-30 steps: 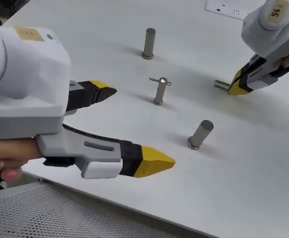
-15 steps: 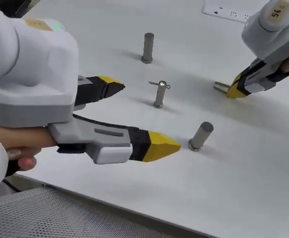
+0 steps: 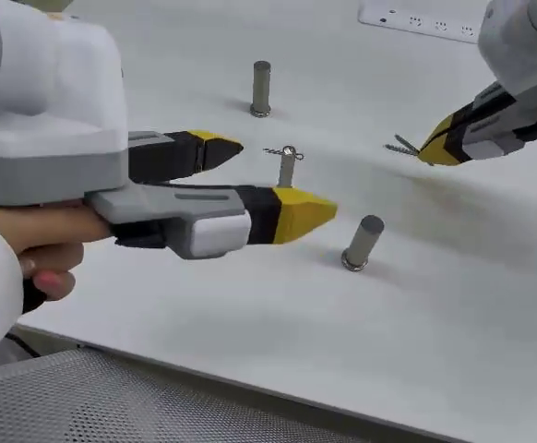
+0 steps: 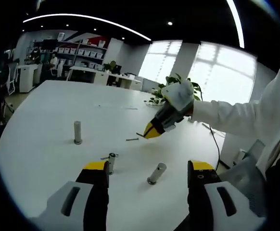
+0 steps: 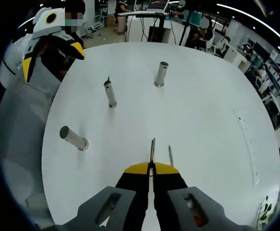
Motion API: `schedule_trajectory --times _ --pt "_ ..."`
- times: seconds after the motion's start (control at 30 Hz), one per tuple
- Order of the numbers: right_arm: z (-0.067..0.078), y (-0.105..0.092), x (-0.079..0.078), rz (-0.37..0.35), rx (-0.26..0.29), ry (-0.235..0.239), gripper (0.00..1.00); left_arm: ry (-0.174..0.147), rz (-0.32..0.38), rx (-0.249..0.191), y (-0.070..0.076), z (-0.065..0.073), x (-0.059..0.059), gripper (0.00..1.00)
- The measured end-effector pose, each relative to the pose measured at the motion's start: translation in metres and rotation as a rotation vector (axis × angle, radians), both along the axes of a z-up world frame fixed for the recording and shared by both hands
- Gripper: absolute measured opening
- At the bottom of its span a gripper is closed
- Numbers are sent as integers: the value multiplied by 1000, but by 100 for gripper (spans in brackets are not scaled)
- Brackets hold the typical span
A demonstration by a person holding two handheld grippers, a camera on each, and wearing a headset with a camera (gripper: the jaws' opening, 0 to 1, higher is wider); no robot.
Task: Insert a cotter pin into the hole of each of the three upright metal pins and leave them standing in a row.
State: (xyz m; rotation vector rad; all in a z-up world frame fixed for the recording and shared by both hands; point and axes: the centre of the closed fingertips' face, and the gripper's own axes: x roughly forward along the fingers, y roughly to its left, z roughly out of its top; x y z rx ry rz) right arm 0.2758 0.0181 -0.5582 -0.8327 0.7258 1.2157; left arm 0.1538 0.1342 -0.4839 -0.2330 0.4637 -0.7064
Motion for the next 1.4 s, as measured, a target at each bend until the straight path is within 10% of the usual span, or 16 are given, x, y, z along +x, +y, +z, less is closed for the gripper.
schedule_trajectory --times 0.27,0.8,1.4 --pt "42 1 -26 63 107 -167 0 2 -37 -44 -16 10 12 46" --pt "76 20 -61 174 166 -395 0 46 -126 -108 -52 16 36 26" --pt "86 42 -85 290 167 -478 0 71 -145 -169 -65 18 38 12"
